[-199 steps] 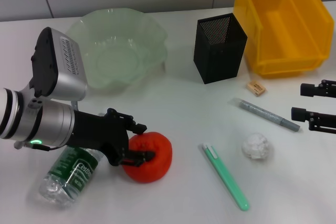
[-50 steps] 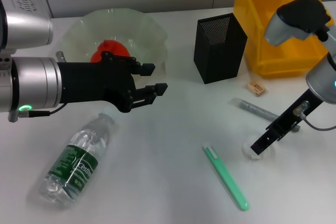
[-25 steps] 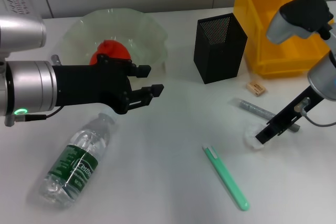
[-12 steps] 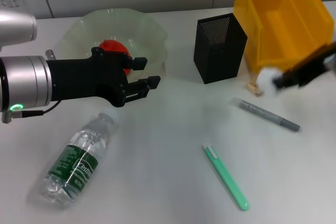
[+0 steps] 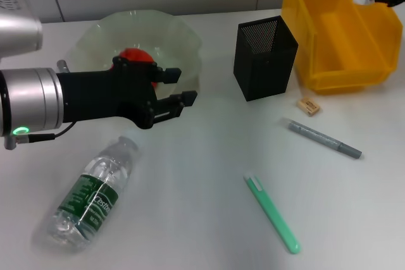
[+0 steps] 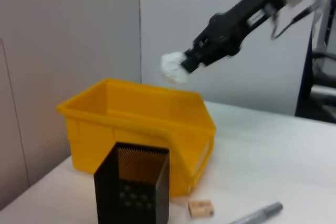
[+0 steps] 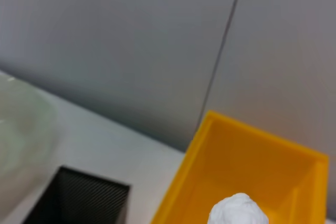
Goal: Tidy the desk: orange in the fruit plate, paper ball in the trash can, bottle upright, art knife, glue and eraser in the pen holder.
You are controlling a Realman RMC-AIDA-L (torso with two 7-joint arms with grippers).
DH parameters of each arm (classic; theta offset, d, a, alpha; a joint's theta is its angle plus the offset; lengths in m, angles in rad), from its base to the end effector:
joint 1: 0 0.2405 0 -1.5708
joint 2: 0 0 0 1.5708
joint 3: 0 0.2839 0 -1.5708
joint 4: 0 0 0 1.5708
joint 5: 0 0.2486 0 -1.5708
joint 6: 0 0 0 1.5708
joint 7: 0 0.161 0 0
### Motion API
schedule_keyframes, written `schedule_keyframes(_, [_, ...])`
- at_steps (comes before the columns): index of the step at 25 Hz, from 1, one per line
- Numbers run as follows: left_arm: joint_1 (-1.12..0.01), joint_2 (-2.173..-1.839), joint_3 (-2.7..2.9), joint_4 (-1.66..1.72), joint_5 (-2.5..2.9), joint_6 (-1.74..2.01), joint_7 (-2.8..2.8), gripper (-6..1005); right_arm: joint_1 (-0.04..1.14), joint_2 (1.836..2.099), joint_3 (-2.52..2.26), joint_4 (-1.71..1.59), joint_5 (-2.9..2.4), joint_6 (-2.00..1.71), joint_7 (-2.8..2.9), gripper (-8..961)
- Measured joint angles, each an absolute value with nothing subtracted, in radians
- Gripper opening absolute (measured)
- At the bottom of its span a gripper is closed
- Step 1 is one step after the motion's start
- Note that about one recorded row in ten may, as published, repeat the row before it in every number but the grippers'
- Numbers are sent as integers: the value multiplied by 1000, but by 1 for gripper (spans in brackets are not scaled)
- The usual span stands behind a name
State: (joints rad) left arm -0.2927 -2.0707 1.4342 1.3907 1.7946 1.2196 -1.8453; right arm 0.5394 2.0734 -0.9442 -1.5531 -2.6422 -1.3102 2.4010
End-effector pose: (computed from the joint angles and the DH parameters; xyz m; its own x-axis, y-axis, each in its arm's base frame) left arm -0.1738 0.3766 -0.0306 0.9096 0.1802 0.3743 0.2920 -0.9182 -0.2676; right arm 0.2227 0.4557 0.1304 0.8031 -0.5432 -0.2450 -0.5121 -0.4189 -0.7499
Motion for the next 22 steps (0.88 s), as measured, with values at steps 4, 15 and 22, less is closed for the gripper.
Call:
schedule_keyframes(4, [-292, -2068, 1401, 1357, 1739, 1227, -1842, 453, 585, 2071, -948, -1388, -2650, -1171, 2356, 191])
schedule_keyframes(15, [-280, -2066, 1380, 1342, 1721, 1231, -1834, 454, 674, 2057, -950, -1163, -2729, -1035, 2333, 187])
schedule_keyframes(22, [-279, -2067, 1379, 1333, 1715, 1238, -1821, 454, 661, 2065, -944, -1209, -2747, -1040, 2353, 265])
